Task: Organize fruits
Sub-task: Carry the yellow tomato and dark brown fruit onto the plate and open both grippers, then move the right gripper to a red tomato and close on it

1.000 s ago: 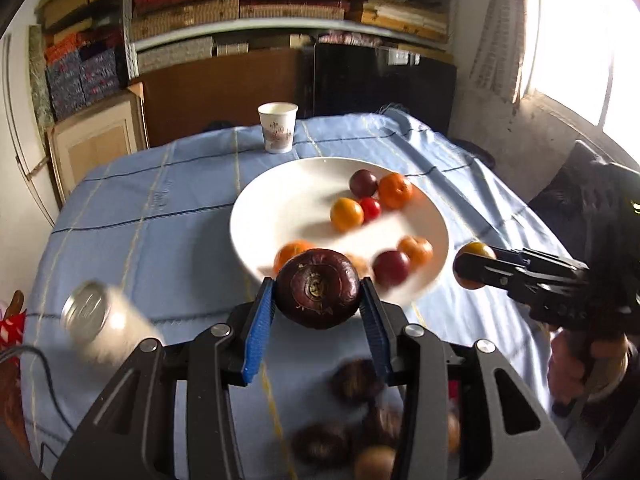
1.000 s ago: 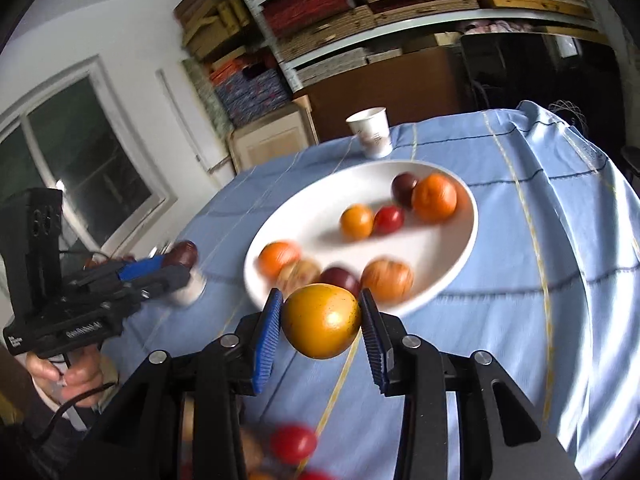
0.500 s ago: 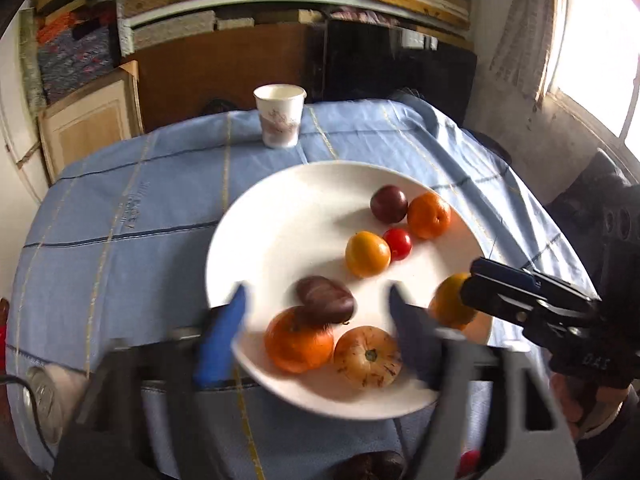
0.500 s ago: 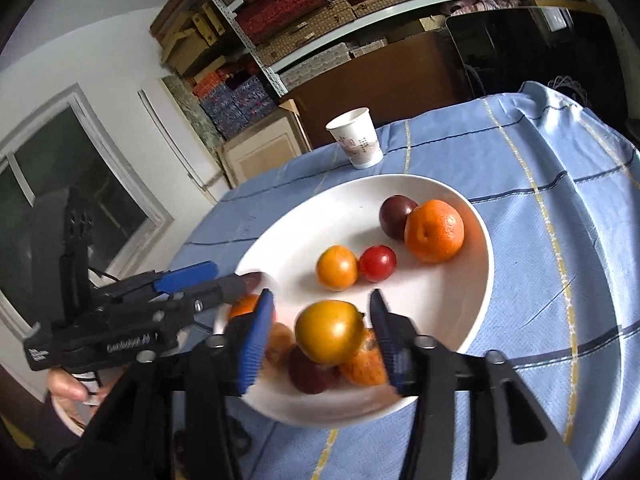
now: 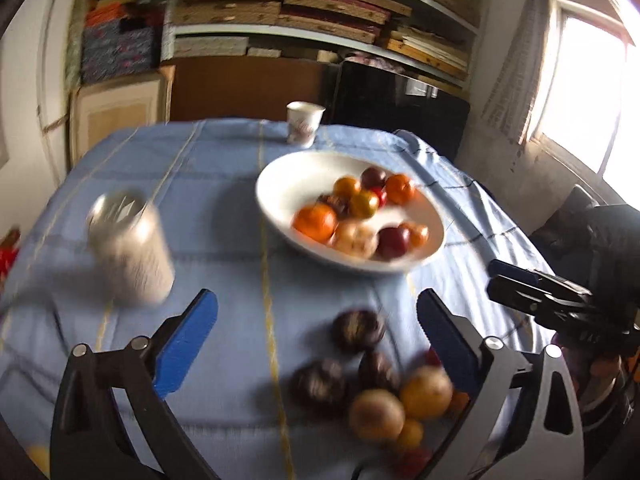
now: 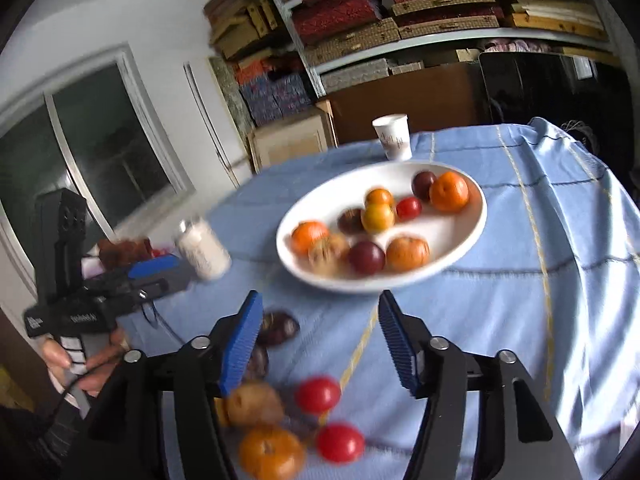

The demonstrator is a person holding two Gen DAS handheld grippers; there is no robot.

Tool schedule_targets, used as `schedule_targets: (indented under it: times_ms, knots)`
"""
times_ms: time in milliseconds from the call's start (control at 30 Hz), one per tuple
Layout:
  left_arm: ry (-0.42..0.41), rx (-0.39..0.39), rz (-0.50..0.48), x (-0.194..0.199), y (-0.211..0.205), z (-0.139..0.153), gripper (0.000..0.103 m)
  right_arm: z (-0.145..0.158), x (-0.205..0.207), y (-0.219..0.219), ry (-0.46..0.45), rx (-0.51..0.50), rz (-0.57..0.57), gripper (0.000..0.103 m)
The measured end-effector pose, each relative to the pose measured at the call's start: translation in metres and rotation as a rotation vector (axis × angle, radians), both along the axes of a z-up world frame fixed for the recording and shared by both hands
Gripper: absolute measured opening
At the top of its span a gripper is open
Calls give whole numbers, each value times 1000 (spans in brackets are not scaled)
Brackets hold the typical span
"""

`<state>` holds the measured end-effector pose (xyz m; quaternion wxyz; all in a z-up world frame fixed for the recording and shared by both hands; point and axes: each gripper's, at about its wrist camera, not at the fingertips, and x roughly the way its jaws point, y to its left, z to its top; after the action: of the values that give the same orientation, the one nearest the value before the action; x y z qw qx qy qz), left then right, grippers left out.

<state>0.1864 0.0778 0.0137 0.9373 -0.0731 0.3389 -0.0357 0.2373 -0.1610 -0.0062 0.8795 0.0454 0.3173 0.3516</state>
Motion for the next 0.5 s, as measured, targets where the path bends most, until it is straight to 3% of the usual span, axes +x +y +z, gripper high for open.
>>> schedule_targets:
  times_ms: [100,367,500]
  knots:
    - [25,50,61,-15,5,-9,98,-3,-4,-1,3,-46,-35,67]
    - [45,76,174,-26,22,-17,98,-26,6,-6,156,-116,-48,66]
    - [60,50,152,-29,21,-20,98,-31,0,-8,188,-129,-42,55]
